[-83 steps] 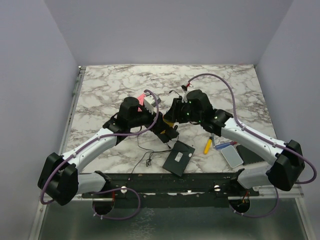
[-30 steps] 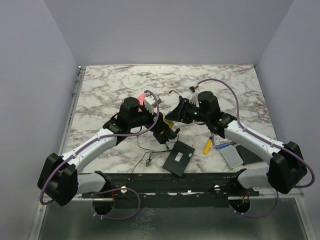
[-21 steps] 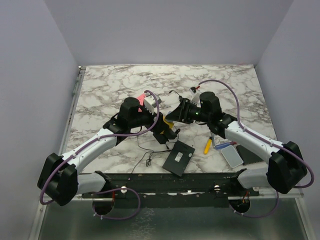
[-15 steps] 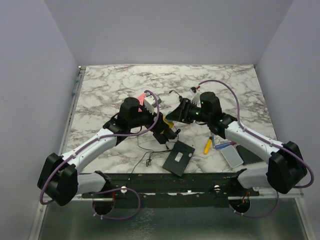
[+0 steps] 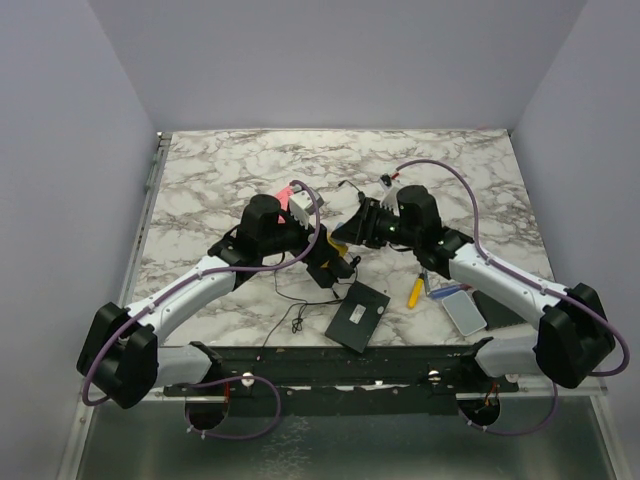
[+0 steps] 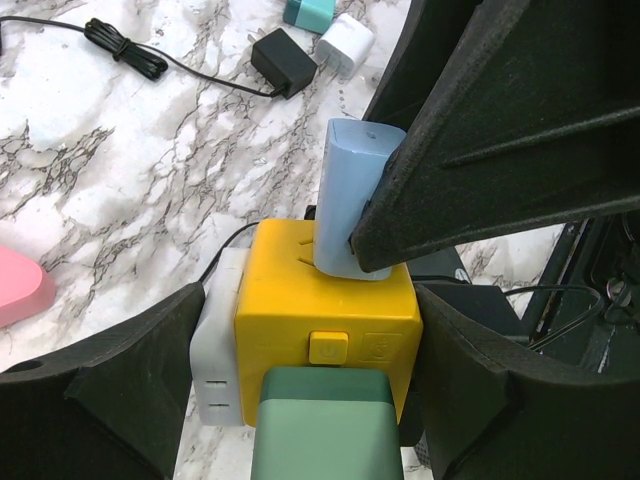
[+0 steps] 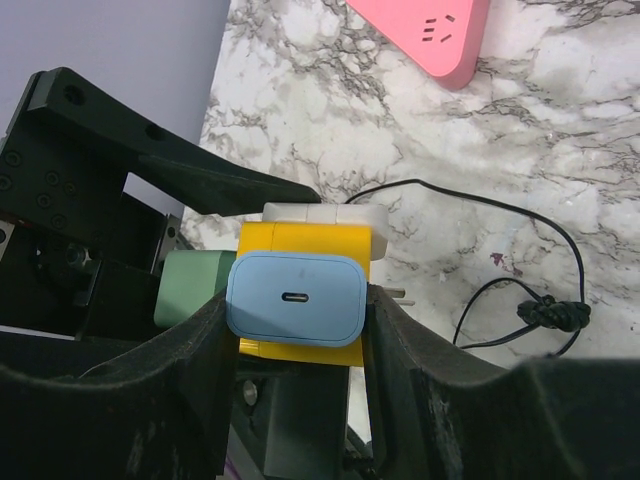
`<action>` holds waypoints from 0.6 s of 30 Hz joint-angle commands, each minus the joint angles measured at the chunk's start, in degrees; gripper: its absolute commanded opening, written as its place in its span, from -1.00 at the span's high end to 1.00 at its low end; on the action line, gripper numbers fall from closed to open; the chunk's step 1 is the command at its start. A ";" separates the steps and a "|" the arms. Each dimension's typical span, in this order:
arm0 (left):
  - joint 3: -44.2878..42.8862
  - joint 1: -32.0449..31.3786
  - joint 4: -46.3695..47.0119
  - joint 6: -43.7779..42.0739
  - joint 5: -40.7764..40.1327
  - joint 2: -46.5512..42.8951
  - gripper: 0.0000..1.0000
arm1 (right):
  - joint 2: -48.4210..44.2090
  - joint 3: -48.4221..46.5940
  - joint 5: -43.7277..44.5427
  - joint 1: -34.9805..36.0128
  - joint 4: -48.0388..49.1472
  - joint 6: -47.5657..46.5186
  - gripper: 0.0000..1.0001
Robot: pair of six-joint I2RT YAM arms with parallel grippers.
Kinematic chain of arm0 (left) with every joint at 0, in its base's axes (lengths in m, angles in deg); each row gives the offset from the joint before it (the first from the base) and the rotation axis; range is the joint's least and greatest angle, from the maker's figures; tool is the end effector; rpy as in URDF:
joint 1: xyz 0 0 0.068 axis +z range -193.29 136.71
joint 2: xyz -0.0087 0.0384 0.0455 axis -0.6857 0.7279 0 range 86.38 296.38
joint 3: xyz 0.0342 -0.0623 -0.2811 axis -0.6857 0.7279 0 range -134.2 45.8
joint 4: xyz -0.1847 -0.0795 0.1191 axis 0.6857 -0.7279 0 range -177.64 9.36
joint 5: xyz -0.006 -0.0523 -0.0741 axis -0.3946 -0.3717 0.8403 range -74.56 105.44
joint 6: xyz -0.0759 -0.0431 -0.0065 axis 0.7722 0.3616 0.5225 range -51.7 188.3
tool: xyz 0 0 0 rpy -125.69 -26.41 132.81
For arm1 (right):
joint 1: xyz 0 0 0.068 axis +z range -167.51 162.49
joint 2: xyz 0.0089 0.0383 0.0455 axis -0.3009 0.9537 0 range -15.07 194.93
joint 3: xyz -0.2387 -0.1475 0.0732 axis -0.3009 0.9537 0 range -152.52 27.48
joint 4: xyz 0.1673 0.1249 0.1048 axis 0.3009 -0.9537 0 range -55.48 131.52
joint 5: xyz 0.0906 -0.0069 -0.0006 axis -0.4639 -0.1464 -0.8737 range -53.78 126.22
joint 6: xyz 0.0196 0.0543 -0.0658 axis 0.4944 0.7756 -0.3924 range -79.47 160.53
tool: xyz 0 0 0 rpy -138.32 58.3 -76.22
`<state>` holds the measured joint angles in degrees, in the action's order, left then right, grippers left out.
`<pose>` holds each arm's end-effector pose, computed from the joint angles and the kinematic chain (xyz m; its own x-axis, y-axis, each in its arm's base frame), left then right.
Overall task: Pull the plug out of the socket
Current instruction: Remove the plug from the socket.
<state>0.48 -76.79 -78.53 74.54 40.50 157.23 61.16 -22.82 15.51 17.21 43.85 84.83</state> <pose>0.2153 -0.1820 0.2837 -0.4189 0.1593 -0.8939 0.7832 0.5616 -0.2670 0.2366 0.1973 0.2884 -0.7936 0.2447 -0.5570 -0.3422 0.5774 0.7413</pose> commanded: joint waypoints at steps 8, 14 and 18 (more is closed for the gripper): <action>-1.35 2.28 0.51 1.08 -5.86 0.52 1.00 | -2.24 -7.31 13.02 5.61 -9.56 -4.61 0.99; -1.40 2.29 0.44 1.13 -6.03 0.34 1.00 | -0.12 -11.88 19.70 9.09 -15.65 -6.87 0.99; -1.26 2.38 0.44 1.07 -6.20 0.17 1.00 | 0.74 -13.30 22.89 10.31 -18.06 -7.29 0.99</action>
<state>0.42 -76.33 -77.66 76.03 40.90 157.36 61.99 -32.70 33.96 25.86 29.75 78.05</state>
